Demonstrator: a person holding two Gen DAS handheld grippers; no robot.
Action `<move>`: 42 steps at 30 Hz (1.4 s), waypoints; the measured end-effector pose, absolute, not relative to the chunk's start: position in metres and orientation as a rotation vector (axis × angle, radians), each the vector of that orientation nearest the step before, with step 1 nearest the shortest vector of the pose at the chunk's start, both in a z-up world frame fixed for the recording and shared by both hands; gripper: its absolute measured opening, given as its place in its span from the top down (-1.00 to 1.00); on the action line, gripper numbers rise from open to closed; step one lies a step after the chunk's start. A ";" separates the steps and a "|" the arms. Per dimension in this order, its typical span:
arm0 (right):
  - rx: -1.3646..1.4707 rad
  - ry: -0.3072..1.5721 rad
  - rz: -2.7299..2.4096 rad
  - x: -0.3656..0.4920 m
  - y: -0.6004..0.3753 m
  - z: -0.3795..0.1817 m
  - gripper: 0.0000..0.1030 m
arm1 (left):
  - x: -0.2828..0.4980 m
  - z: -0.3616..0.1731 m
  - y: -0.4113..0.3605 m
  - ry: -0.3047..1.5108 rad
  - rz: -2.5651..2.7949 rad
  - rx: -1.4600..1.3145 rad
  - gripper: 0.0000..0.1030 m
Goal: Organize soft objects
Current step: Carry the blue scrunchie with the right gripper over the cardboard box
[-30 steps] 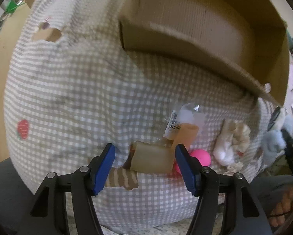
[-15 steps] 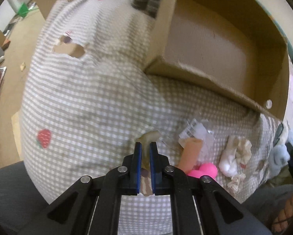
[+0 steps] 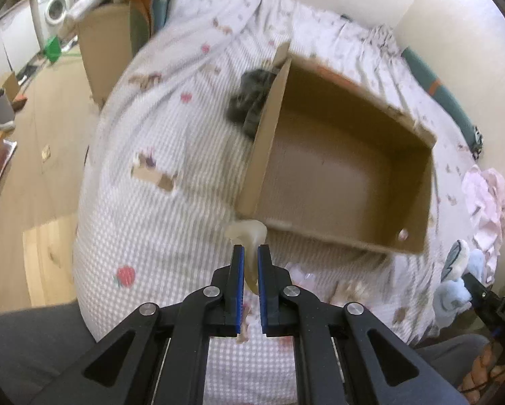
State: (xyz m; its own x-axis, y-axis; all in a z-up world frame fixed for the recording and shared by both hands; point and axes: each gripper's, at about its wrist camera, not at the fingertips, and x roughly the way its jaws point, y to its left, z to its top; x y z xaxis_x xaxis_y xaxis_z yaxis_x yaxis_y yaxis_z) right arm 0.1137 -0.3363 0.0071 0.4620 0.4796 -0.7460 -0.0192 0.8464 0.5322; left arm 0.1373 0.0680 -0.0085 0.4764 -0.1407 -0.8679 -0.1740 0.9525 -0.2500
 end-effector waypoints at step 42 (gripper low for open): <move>0.294 1.139 0.320 0.238 -0.255 -0.056 0.57 | 0.258 -0.057 -0.013 1.036 -0.064 -0.034 0.85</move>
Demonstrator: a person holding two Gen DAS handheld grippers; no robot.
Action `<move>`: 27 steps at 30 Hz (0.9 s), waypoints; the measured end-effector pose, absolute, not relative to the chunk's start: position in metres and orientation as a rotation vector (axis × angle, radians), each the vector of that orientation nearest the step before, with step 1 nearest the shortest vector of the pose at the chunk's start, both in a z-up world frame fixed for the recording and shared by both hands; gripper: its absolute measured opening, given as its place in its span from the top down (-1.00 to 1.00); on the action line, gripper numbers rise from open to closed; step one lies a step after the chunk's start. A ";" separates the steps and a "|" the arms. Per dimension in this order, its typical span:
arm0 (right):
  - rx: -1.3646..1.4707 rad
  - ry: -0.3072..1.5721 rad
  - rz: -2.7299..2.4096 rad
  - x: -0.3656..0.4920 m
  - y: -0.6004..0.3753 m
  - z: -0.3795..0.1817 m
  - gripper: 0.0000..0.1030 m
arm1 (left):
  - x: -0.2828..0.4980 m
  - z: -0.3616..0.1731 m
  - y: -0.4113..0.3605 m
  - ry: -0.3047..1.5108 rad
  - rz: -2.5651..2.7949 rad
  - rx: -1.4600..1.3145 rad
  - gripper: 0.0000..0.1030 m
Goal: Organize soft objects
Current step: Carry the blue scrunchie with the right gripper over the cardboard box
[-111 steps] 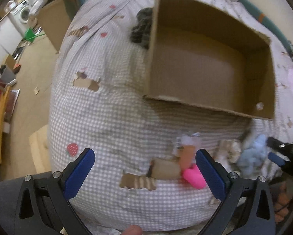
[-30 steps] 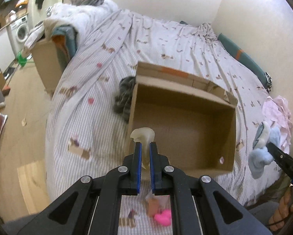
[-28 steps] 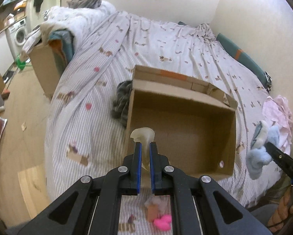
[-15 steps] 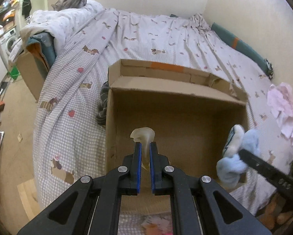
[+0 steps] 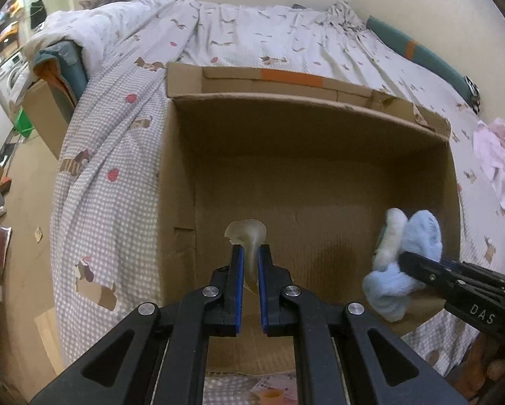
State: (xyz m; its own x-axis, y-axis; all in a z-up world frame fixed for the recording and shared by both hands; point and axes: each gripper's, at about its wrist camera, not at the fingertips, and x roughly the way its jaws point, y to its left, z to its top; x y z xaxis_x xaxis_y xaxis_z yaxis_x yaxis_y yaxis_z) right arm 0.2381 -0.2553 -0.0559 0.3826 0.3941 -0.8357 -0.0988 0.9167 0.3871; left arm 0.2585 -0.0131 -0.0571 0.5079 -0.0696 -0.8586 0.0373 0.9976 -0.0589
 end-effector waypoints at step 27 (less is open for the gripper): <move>0.303 1.202 0.297 0.251 -0.249 -0.069 0.54 | 0.254 -0.065 -0.021 1.051 -0.057 0.036 -0.35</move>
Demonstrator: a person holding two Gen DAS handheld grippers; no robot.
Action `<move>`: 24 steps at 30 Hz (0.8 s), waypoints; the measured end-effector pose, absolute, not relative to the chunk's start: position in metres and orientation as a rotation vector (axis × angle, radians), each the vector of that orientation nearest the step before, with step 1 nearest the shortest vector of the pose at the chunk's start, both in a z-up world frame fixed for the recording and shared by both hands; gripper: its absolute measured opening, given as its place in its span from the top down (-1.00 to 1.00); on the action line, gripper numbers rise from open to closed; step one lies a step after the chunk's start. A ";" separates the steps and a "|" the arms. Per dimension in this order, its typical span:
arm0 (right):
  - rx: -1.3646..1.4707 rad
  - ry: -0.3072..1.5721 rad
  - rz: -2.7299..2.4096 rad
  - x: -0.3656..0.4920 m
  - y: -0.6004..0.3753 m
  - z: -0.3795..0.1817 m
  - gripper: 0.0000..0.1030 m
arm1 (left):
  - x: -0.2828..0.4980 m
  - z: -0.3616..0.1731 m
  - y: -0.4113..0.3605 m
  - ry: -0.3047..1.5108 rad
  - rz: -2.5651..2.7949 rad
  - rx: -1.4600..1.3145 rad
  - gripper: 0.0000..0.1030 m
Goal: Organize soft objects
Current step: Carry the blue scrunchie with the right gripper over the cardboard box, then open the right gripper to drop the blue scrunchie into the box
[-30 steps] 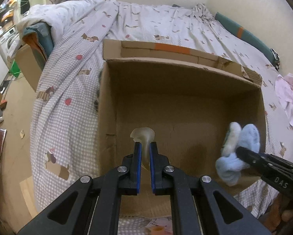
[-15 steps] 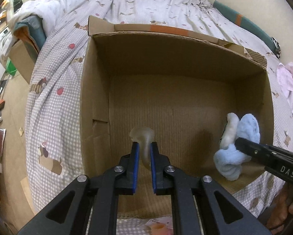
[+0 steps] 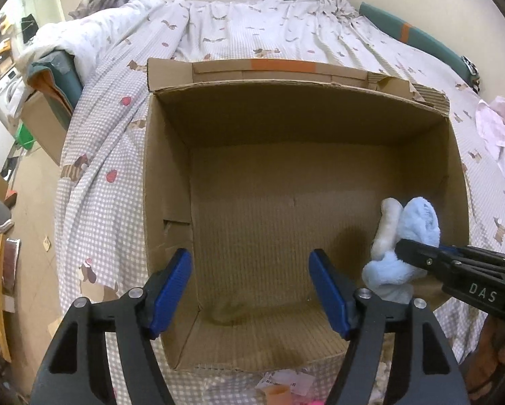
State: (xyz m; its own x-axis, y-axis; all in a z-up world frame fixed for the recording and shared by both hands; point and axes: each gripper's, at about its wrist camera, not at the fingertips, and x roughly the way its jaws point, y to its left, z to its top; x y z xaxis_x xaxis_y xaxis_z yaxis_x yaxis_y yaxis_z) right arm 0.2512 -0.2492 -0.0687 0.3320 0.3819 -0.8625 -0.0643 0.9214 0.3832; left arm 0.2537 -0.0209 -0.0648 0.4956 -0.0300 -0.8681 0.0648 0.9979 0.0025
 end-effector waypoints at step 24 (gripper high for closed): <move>0.305 1.039 0.292 0.235 -0.258 -0.037 -0.49 | 0.234 -0.043 -0.008 1.025 -0.033 0.013 -0.35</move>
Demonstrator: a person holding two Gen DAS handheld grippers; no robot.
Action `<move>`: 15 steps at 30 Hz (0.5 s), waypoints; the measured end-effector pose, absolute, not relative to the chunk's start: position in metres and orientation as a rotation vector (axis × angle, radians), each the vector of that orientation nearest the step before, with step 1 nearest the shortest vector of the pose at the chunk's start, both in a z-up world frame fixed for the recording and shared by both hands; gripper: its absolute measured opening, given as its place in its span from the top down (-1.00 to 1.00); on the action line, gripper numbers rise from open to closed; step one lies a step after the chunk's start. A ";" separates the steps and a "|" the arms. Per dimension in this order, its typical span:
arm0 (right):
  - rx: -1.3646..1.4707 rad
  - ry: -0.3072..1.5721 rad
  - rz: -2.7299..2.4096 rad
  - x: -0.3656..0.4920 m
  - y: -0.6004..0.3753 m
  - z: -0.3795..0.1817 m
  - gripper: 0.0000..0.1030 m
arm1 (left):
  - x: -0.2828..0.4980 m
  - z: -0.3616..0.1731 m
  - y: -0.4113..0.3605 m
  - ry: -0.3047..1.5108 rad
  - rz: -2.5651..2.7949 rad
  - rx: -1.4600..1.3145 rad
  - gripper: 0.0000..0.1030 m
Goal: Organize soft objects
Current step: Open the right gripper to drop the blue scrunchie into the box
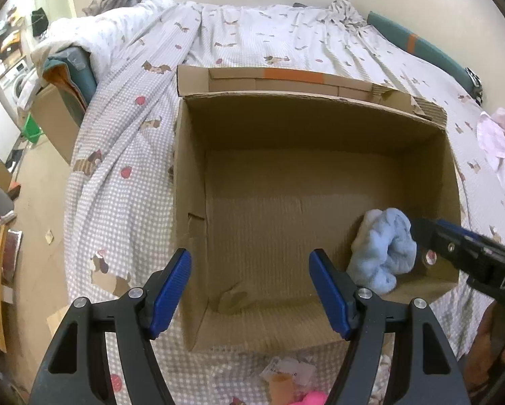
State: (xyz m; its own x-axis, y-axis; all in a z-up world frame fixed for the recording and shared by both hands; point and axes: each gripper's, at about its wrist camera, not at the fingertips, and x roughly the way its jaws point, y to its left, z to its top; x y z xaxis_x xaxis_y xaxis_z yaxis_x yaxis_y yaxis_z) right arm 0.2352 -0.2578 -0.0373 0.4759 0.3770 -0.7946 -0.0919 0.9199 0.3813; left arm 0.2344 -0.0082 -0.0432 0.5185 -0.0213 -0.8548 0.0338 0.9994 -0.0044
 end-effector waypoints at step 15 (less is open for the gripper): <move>0.249 0.982 0.270 0.198 -0.262 -0.011 -0.49 | 0.184 -0.027 0.009 0.981 0.087 0.064 -0.35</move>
State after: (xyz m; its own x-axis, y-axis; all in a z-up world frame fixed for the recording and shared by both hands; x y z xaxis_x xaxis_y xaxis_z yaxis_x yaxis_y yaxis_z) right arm 0.1978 -0.2615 -0.0109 0.5269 0.3347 -0.7812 -0.1116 0.9385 0.3269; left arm 0.1836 0.0092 -0.0265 0.5534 0.1026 -0.8266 -0.0452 0.9946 0.0932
